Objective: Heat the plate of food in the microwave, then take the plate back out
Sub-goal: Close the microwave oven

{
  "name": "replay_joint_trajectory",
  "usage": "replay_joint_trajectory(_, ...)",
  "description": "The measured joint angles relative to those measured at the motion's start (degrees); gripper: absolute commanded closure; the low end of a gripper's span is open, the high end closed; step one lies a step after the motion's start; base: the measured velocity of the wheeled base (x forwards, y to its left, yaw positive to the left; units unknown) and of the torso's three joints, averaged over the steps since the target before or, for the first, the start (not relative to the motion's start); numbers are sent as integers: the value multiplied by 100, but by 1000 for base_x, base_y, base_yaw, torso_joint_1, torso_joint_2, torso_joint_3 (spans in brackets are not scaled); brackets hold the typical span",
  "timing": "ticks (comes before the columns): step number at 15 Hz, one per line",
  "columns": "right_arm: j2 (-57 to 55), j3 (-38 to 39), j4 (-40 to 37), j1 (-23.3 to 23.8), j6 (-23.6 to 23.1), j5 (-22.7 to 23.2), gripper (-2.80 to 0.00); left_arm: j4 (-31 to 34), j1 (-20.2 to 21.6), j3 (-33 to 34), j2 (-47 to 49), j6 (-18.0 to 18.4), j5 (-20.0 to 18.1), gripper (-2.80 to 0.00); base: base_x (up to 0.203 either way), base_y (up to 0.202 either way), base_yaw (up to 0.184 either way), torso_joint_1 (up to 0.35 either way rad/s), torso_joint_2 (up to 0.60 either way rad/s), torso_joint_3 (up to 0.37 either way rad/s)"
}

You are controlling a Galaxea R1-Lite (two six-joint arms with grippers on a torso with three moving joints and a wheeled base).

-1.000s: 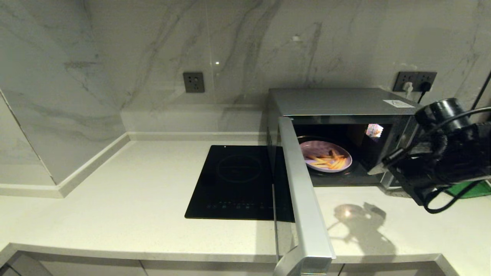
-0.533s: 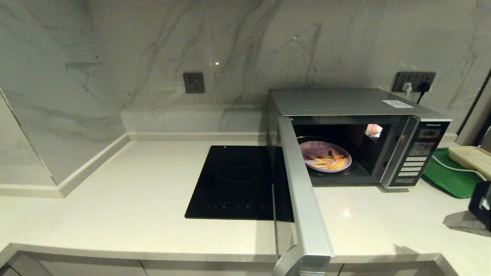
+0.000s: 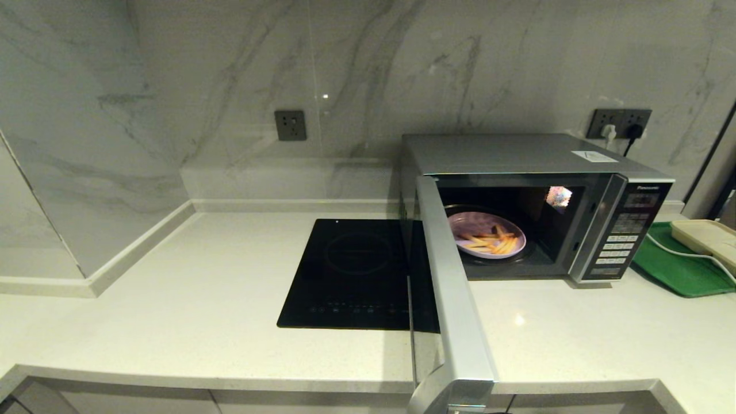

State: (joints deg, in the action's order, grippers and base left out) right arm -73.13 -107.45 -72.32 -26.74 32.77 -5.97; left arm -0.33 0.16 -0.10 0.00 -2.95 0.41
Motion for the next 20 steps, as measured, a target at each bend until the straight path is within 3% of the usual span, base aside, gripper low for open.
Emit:
replay_joint_trajectory(2,-628,-472,-340,-880,-369,-507,0,0,0,0,0,1,0,0,0,0,0,0,0,0)
replay_joint_trajectory(4,-1183,-589,-90,-1520,-538,-971,0,0,0,0,0,0,2,0,0,0,0,0,0,0)
replay_joint_trajectory(9,-1846,-625,401,-2848,-577,-1235,0,2,0,0,0,-2,0,0,0,0,0,0,0,0)
replay_joint_trajectory(16,-2120,-600,333,-3771,-557,-1230,0,1,0,0,0,-1,-1,0,0,0,0,0,0,0)
replay_joint_trajectory(20,-2307,-592,426,-3922,-562,-1051,0,0,0,0,0,0,0,0,0,0,0,0,0,0)
